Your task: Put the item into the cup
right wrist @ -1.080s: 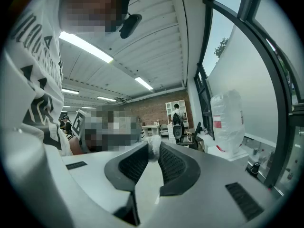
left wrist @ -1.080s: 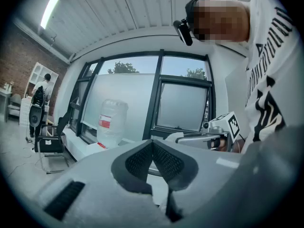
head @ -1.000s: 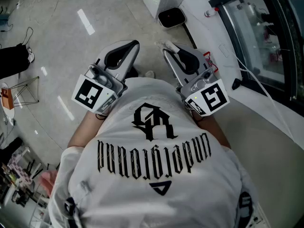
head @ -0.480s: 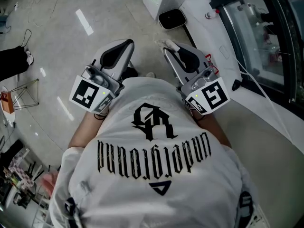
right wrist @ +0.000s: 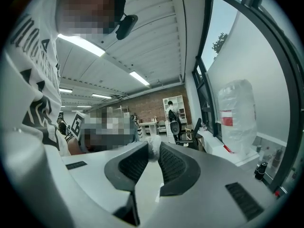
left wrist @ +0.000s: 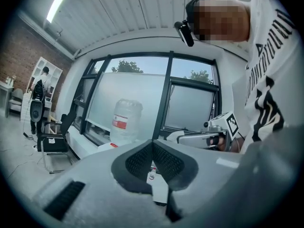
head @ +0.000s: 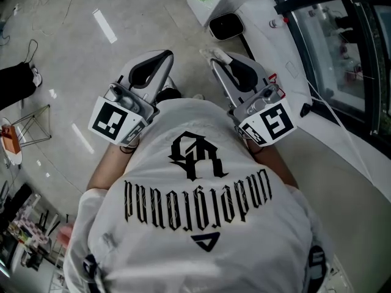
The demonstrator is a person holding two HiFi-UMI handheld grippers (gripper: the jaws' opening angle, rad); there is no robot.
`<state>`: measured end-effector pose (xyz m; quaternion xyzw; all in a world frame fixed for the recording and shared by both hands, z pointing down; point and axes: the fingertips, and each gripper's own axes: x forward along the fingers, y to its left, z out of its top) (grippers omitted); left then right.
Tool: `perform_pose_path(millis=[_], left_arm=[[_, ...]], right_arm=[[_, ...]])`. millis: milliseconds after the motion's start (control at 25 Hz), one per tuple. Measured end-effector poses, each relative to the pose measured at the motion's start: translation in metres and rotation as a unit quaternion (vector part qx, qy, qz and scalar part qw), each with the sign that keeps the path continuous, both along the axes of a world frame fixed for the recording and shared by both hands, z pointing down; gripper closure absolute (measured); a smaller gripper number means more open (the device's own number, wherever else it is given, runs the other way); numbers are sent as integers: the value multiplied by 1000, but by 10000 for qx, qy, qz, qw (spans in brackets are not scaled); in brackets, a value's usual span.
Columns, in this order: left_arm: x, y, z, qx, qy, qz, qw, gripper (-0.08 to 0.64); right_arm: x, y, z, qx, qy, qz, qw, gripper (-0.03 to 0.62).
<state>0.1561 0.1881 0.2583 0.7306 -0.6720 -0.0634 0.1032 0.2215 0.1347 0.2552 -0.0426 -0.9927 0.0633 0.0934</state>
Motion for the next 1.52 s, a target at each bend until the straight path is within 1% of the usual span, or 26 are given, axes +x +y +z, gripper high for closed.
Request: perform_pose_path(millis=[320, 600, 840, 1160, 1320, 1520], left_arm=[[-64, 23, 5, 46, 142, 161, 9998, 545], [-103, 37, 6, 119, 147, 190, 9996, 545], [-122, 37, 6, 149, 255, 182, 9994, 546], [-135, 30, 5, 86, 116, 64, 9999, 546], [-141, 19, 6, 87, 161, -2, 9998, 546], [-152, -2, 6, 31, 132, -83, 9999, 546]], right_arm=[[-68, 27, 1, 88, 129, 30, 9999, 525], [-94, 40, 2, 152, 225, 107, 9996, 525], [-106, 34, 3, 137, 221, 166, 9995, 525], [-120, 19, 6, 89, 115, 63, 9999, 525], [-130, 6, 8, 73, 77, -48, 9999, 525], [-141, -18, 8, 29, 55, -117, 9999, 525]])
